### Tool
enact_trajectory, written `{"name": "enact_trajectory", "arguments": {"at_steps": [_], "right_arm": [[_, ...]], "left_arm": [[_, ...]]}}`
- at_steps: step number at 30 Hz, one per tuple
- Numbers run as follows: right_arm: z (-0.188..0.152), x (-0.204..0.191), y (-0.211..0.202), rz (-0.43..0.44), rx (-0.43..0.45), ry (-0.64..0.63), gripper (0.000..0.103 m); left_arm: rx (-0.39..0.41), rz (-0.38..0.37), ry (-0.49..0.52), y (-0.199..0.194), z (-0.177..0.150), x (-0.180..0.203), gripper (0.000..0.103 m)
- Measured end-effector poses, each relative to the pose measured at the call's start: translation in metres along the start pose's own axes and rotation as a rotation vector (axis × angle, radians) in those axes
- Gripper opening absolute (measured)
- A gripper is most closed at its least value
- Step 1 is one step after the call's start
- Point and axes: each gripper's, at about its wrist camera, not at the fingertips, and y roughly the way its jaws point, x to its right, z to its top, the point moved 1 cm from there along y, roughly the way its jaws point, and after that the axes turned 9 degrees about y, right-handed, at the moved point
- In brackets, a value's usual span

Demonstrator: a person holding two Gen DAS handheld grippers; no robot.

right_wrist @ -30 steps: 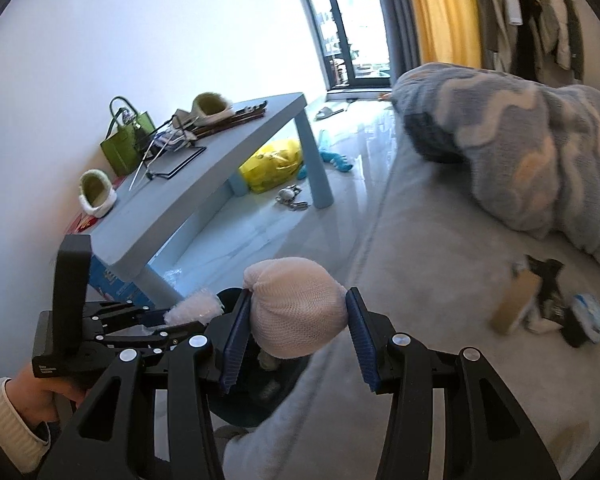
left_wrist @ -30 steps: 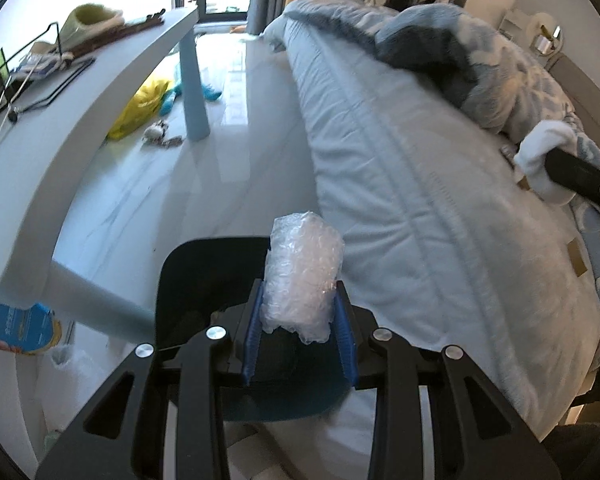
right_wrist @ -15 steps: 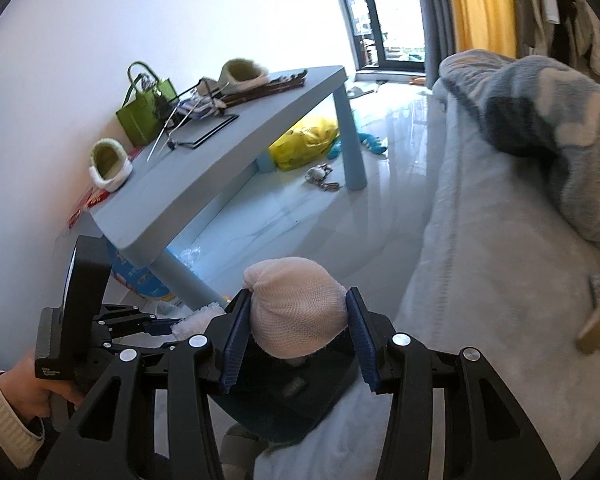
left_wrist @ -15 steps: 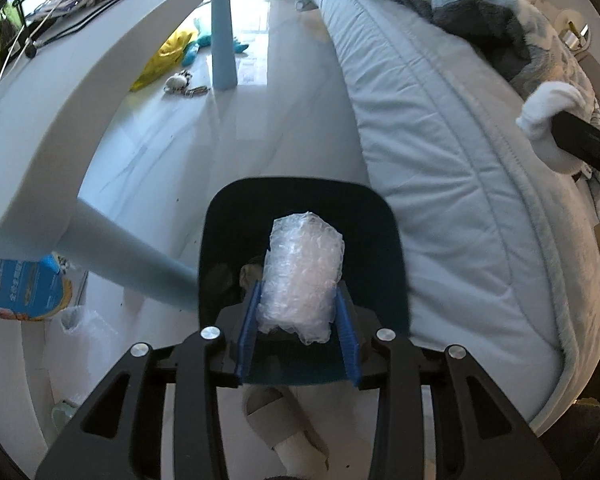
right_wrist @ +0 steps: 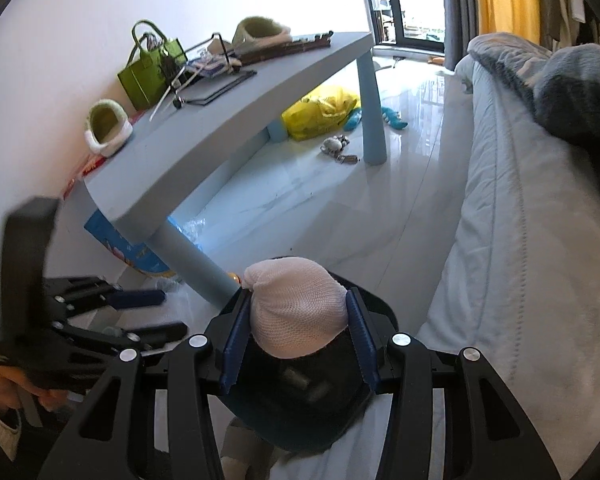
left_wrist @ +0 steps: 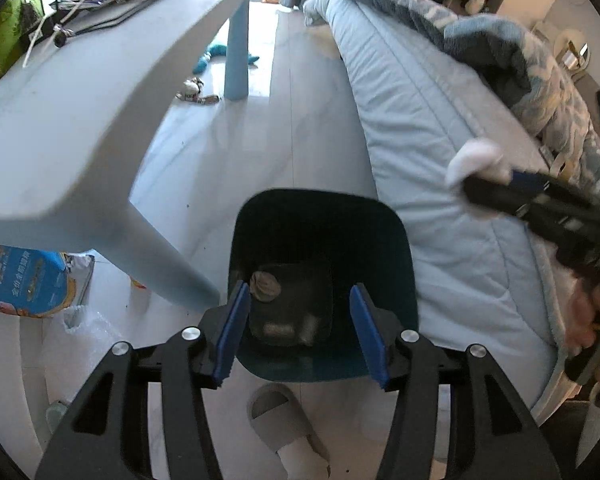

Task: Collect trash
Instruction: 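Open the left tool to drop bubble wrap into the bin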

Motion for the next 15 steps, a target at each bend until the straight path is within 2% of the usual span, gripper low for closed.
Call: {"name": "enact_trajectory", "arguments": {"at_steps": [15], "right_arm": [[-0.027,-0.01,0.055,-0.075,-0.154,-0.053,0.048]], "left_arm": [[0.197,-0.001,-0.041,-0.044,0.012,-0.009,0.052]]}}
